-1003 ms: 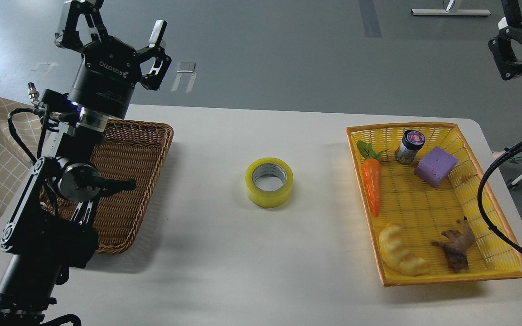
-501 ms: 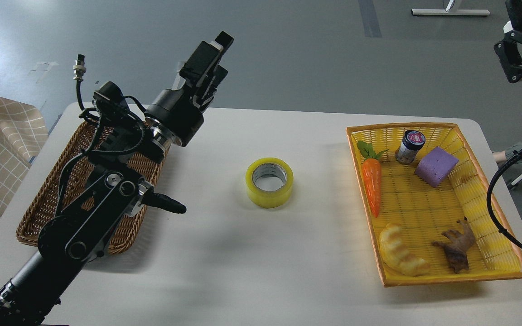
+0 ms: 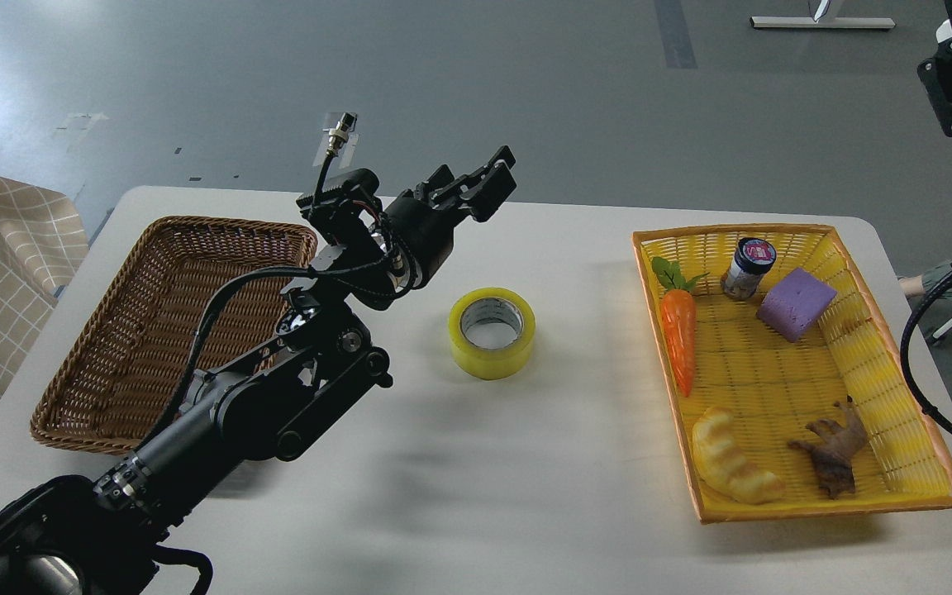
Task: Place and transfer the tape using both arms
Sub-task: 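Reach the left gripper toward the tape roll on the table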
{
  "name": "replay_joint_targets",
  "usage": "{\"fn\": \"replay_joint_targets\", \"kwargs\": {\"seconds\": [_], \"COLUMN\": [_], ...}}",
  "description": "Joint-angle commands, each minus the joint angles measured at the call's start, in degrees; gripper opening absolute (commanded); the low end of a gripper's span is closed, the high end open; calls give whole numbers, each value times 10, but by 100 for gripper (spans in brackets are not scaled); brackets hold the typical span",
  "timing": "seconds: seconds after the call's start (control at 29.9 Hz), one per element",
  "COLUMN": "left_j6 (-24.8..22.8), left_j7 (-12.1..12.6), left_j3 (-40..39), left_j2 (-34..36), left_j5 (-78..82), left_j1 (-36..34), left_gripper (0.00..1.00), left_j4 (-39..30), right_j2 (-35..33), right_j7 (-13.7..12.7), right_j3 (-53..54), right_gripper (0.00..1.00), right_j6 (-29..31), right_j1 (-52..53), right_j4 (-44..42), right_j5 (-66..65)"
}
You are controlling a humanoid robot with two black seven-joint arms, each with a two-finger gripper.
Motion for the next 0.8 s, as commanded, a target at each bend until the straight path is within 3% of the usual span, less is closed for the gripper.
{"fn": "replay_joint_targets", "kwargs": {"seconds": [0.0, 0.1, 0.33, 0.43, 0.53, 0.77], "left_j6": [18, 43, 50, 50, 51, 51], "left_j7": [-5, -6, -9, -27, -66, -72], "left_j3": [51, 69, 93, 93, 92, 93], "left_j2": [8, 13, 47, 52, 50, 39], "left_j5": [28, 36, 57, 66, 64, 58], "left_j1": [2, 8, 26, 28, 32, 27], "left_gripper": [98, 98, 98, 98, 98, 98], "left_j4": [31, 40, 41, 41, 41, 40], "right_j2": [0, 0, 0, 0, 0, 0], "right_j7": [0, 1, 3, 3, 3, 3], "right_j3": [2, 3, 3, 4, 3, 4], "right_gripper": [100, 100, 100, 100, 100, 100], "right_j6": [0, 0, 0, 0, 0, 0], "right_j1": [1, 1, 1, 1, 1, 1], "right_j4": [0, -2, -2, -3, -5, -7], "right_j5": [1, 2, 2, 2, 2, 2]}}
